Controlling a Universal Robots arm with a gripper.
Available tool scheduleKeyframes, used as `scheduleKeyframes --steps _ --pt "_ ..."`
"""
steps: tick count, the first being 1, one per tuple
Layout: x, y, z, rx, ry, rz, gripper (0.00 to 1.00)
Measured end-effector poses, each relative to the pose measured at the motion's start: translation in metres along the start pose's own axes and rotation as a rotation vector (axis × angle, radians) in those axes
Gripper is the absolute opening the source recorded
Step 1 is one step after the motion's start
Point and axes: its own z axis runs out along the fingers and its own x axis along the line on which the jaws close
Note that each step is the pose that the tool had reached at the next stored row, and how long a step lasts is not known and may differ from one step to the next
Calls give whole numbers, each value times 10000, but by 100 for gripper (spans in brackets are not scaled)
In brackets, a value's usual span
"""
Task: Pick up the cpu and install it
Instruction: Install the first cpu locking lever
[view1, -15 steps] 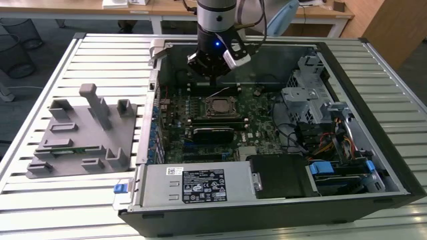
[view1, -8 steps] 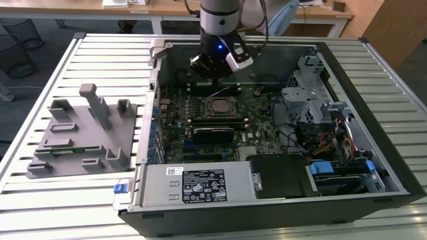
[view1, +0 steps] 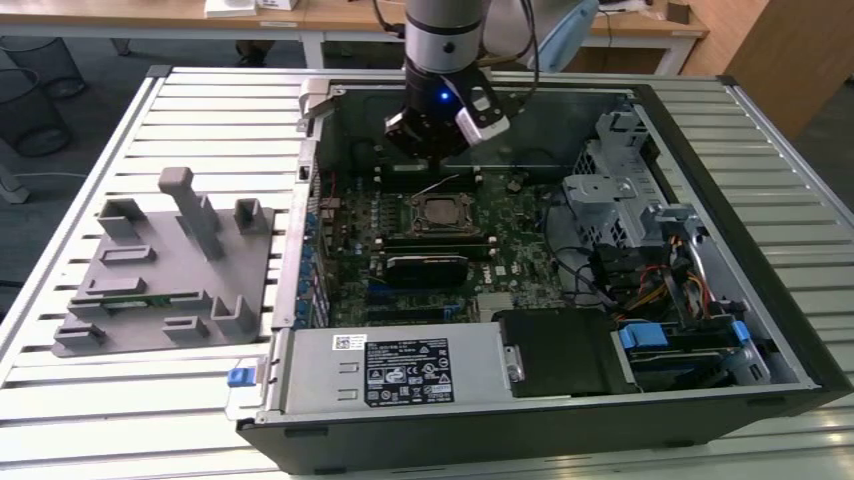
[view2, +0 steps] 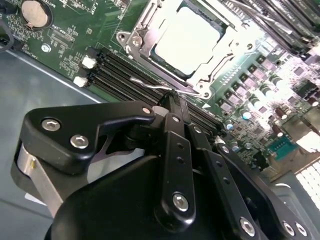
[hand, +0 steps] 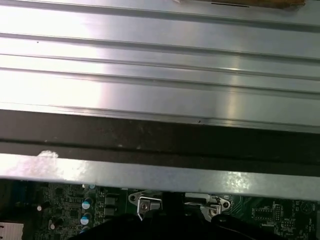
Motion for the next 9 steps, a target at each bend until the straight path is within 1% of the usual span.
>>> scheduleKeyframes --steps 9 --pt "-59 9 50 2 1 1 11"
